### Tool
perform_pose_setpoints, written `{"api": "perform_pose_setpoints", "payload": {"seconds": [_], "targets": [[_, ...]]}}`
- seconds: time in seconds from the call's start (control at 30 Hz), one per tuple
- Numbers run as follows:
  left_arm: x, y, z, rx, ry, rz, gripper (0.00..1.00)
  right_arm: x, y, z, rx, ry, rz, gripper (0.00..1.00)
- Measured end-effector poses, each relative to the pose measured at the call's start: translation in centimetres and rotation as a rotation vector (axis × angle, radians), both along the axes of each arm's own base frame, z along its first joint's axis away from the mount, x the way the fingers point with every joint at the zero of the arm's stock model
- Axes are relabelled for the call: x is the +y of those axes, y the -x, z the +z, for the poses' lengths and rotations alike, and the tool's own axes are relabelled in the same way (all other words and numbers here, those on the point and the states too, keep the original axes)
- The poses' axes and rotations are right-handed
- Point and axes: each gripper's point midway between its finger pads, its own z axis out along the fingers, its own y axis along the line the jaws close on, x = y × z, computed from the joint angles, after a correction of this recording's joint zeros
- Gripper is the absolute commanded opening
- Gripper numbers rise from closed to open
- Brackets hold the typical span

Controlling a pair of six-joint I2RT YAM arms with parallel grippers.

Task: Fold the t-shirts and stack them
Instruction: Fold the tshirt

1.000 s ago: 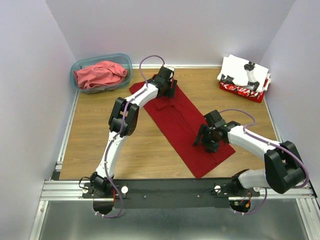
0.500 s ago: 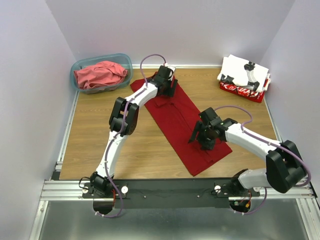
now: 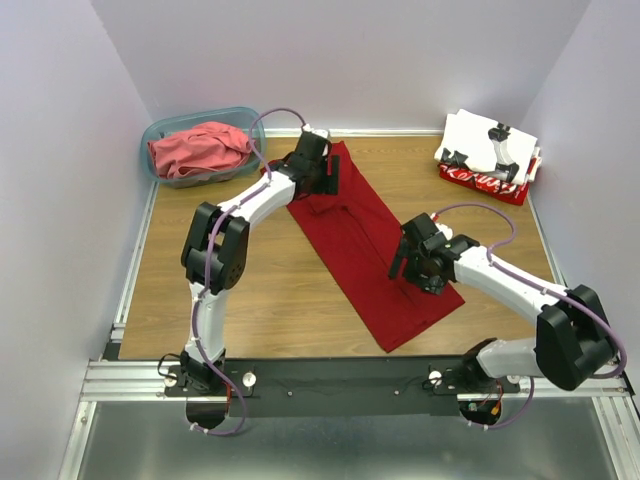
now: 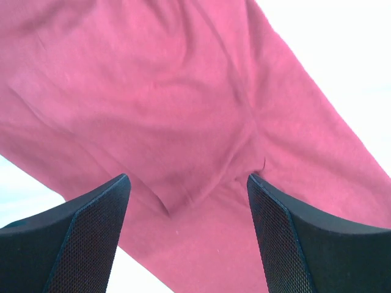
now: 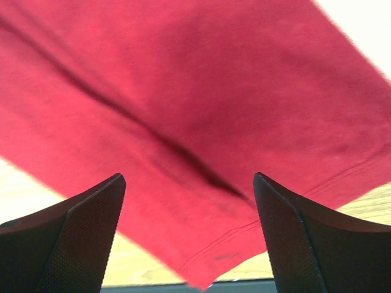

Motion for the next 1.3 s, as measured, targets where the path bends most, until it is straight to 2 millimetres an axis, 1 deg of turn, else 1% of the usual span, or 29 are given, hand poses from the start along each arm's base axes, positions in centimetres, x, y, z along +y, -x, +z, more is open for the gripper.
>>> {"api": "perform_pose_setpoints", "payload": {"seconds": [0.03,0.1,0.17,0.23,0.3,0.33,0.57,0.73,0.9,1.03,1.07,1.3], "targets": [[0.0,0.3,-0.4,0.009,0.009,0.004,0.85,-0.5,0.2,-0.5,0.006,0.022,0.0,0.95],[0.0,1.3,-2.3,0.053,0.024,0.015,0.85,-1.2,0.5,-1.2,0.008,0.052,0.005,0.96],[0.1,2.8,-4.6,0.117,0.037,0.02,0.85,-1.6,0.9,-1.9,0.015,0.067,0.01,0.96],[0.2,3.9,-6.3,0.166,0.044,0.021,0.85,-1.9,1.4,-2.6,0.023,0.073,0.013,0.96],[0.0,4.3,-7.0,0.178,0.061,0.02,0.85,-2.2,1.9,-3.4,0.032,0.077,0.014,0.96],[-0.2,4.2,-6.9,0.173,0.077,0.017,0.85,-2.3,2.2,-3.7,0.034,0.077,0.015,0.96],[-1.2,3.8,-6.7,0.153,0.125,-0.001,0.85,-1.9,2.3,-3.7,0.006,0.035,0.02,0.92],[-1.6,3.2,-6.7,0.14,0.132,-0.013,0.85,-1.0,2.3,-3.4,-0.018,-0.033,0.008,0.93],[-2.5,1.7,-6.6,0.121,0.124,-0.032,0.85,1.0,3.0,-3.0,-0.015,-0.147,0.005,0.93],[-2.9,0.9,-6.5,0.113,0.107,-0.051,0.85,2.5,3.7,-2.8,0.009,-0.209,0.015,0.93],[-3.0,0.8,-6.7,0.116,0.1,-0.055,0.85,2.9,3.9,-2.8,0.017,-0.218,0.023,0.93],[-3.3,-0.4,-6.8,0.111,0.06,-0.08,0.85,5.7,4.6,-2.8,0.068,-0.242,0.066,0.93]]}}
